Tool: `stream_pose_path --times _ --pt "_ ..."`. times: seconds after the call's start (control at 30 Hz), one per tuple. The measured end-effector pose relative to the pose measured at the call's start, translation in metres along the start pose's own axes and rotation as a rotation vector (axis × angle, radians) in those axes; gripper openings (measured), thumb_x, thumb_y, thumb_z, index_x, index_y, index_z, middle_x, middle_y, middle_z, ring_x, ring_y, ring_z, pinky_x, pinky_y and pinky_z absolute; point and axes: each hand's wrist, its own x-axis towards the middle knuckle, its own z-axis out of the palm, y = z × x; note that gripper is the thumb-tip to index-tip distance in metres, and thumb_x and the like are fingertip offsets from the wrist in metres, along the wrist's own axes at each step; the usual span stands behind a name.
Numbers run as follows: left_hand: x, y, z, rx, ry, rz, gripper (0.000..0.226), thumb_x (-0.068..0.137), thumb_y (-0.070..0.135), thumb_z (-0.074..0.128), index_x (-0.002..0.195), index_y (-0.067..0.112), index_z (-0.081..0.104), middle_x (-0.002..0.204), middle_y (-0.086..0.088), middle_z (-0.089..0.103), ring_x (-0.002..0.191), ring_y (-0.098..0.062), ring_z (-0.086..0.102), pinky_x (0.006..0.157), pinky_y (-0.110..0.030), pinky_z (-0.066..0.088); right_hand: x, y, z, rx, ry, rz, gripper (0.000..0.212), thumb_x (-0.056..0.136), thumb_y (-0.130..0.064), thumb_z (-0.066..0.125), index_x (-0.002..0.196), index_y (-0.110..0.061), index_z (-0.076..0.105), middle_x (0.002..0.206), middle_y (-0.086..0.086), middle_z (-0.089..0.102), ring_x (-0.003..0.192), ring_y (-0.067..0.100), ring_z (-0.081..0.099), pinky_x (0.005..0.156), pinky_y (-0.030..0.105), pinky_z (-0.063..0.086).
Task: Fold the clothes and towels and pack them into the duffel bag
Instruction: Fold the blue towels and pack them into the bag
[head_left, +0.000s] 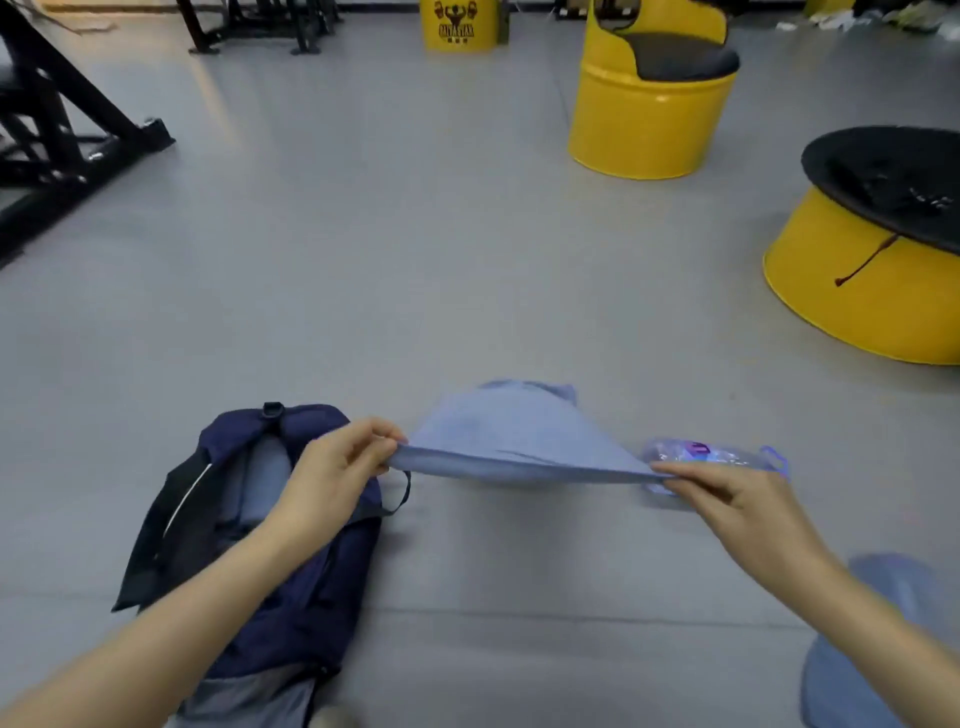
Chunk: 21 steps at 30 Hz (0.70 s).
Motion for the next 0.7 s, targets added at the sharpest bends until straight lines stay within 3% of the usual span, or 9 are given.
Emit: stream_pose_path --times 0.07,0.13,0.27,0.33,0.4,0.47,0.53,0.6,0.7 --pt "-0.019 -0.051 0.026 0.095 -0.084 -0.055 0.016 0.101 0.020 0.057 0.097 0.029 0.069 0.094 0.006 0.071 0.088 -0.019 0.067 0.086 -0.045 0.056 -0.021 0.033 0.042 -0.024 -0.072 0.071 0.026 0.088 -0.019 0.075 0.098 -0.043 0.077 0.079 -0.031 0.071 0.072 -0.010 0.063 0.070 0.007 0.043" --pt "-0.038 -0.097 0.053 0.180 -0.164 -0.100 0.014 0.096 0.030 0.055 0.094 0.038 0.066 0.091 0.011 0.070 0.083 -0.012 0.064 0.083 -0.039 0.054 -0.040 0.068 0.085 -0.059 -0.154 0.114 0.022 0.086 -0.019 0.078 0.097 -0.038 0.079 0.092 -0.030 0.072 0.087 -0.011 0.065 0.074 0.000 0.040" --pt "-0.081 -0.179 0.099 0.382 -0.398 -0.239 0.023 0.097 0.030 0.061 0.089 0.051 0.059 0.085 0.022 0.067 0.075 -0.002 0.061 0.073 -0.028 0.049 -0.081 0.129 0.160 -0.112 -0.298 0.105 0.018 0.085 -0.020 0.078 0.096 -0.033 0.081 0.097 -0.022 0.074 0.095 -0.002 0.066 0.078 0.004 0.041" --pt "-0.100 -0.209 0.117 0.508 -0.558 -0.245 0.012 0.095 0.039 0.056 0.099 0.049 0.051 0.094 0.022 0.067 0.081 -0.003 0.063 0.075 -0.026 0.046 -0.107 0.151 0.189 -0.116 -0.420 0.039 0.017 0.092 -0.041 0.063 0.094 -0.038 0.079 0.093 -0.021 0.075 0.085 -0.003 0.069 0.077 0.006 0.044" --pt "-0.114 -0.231 0.129 0.550 -0.711 -0.241 0.014 0.093 0.043 0.051 0.107 0.043 0.051 0.105 0.014 0.069 0.096 -0.007 0.066 0.081 -0.021 0.044 -0.132 0.159 0.207 -0.149 -0.549 0.047 0.044 0.099 -0.062 0.035 0.089 -0.048 0.075 0.093 -0.031 0.071 0.082 -0.012 0.066 0.078 0.002 0.043" --pt "-0.123 -0.247 0.135 0.546 -0.822 -0.256 0.015 0.093 0.043 0.051 0.107 0.040 0.056 0.110 0.012 0.070 0.102 -0.008 0.065 0.085 -0.017 0.041 -0.152 0.170 0.218 -0.231 -0.688 0.071 0.048 0.094 -0.066 0.029 0.074 -0.057 0.072 0.083 -0.037 0.066 0.073 -0.015 0.063 0.068 0.003 0.049" --pt "-0.125 -0.244 0.136 0.500 -0.944 -0.222 0.013 0.089 0.049 0.048 0.097 0.051 0.058 0.103 0.022 0.069 0.100 -0.007 0.065 0.087 -0.017 0.043 -0.158 0.171 0.217 -0.304 -0.808 0.079 0.054 0.092 -0.075 0.018 0.065 -0.068 0.064 0.082 -0.041 0.061 0.071 -0.015 0.062 0.062 0.004 0.049" --pt "-0.114 -0.228 0.131 0.613 -1.023 -0.088 0.016 0.088 0.056 0.046 0.097 0.053 0.059 0.100 0.027 0.066 0.095 0.001 0.060 0.087 -0.016 0.043 -0.144 0.181 0.210 -0.244 -0.847 0.015 0.049 0.073 -0.098 0.013 0.073 -0.076 0.057 0.099 -0.045 0.057 0.089 -0.016 0.060 0.079 0.003 0.046" --pt "-0.050 -0.205 0.129 0.691 -0.971 0.013 0.040 0.093 0.059 0.040 0.121 0.038 0.059 0.122 0.015 0.067 0.110 -0.006 0.062 0.094 -0.024 0.045 -0.103 0.170 0.204 -0.295 -0.747 -0.092 0.048 0.093 -0.079 0.026 0.112 -0.058 0.065 0.114 -0.035 0.065 0.097 -0.010 0.065 0.081 0.008 0.051"
